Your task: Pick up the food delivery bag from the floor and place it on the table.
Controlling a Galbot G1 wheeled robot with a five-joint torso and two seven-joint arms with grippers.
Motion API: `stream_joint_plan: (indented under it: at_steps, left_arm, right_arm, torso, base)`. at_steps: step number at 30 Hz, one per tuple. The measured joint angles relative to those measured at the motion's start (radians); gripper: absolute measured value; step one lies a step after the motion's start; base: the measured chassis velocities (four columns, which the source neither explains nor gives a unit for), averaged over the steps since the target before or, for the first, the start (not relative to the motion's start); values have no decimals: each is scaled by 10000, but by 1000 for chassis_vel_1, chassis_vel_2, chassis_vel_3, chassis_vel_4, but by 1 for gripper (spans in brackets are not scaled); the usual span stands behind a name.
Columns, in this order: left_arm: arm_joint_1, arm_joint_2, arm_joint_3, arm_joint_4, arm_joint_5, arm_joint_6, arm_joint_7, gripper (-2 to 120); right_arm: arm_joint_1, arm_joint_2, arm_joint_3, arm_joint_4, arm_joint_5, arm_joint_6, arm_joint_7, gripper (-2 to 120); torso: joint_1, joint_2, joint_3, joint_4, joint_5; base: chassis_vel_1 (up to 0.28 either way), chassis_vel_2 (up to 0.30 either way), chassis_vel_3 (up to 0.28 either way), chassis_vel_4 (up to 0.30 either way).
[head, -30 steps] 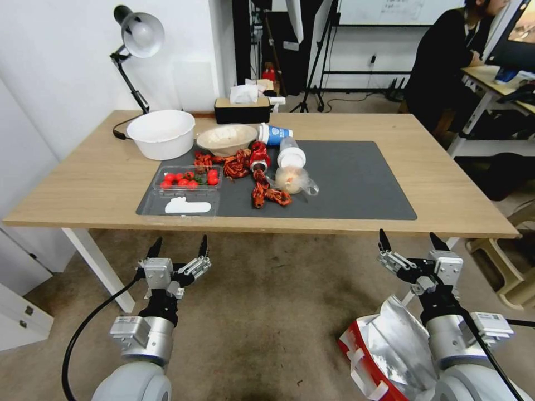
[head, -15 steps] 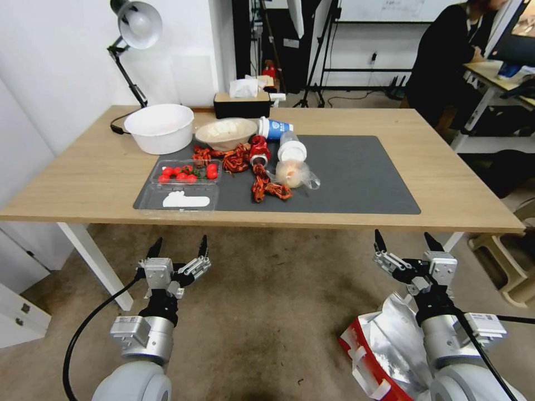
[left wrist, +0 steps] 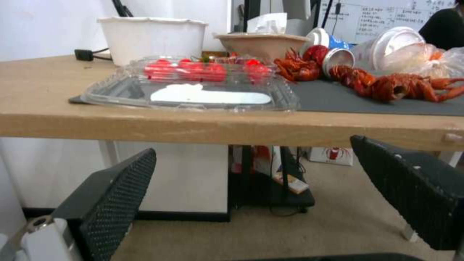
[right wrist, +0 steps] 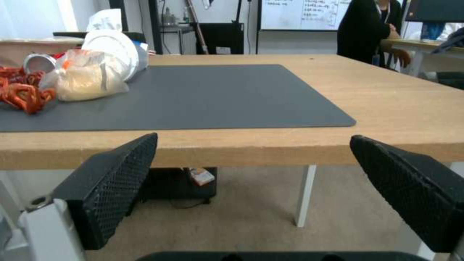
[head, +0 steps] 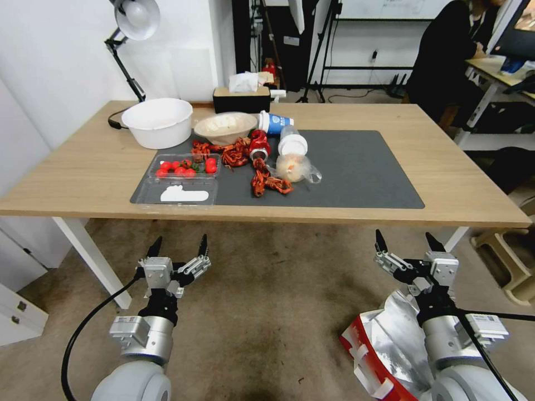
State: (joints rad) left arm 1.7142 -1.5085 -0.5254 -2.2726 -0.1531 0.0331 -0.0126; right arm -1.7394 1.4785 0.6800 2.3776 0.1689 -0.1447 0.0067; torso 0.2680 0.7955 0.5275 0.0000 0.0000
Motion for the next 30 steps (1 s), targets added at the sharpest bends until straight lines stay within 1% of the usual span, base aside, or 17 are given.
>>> stream_joint_plan:
  at_steps: [5, 7, 14, 30]
  left_arm:
    - [12, -6, -1, -1, 0, -33, 0, 100]
    - [16, -12, 2, -4, 0, -63, 0, 100]
    - [21, -17, 2, -11, 0, -81, 2, 100]
    - [44, -24, -1, -27, 4, -93, 9, 100]
  right_arm:
    - [-4, 2, 1, 11, 0, 2, 0, 100]
    - [-11, -8, 11, 21, 0, 8, -1, 100]
    - [-14, -15, 32, 31, 12, 15, -2, 100]
    - [-11, -12, 50, 19, 28, 67, -7, 100]
  torso:
    - [-58, -151, -91, 0, 0]
    - [-117, -295, -173, 0, 0]
    - [-195, -479, -282, 0, 0]
    - [-508, -1243, -732, 0, 0]
  base:
    - [0, 0, 0, 0]
    - [0, 0, 0, 0]
    - [0, 0, 0, 0]
    - [0, 0, 0, 0]
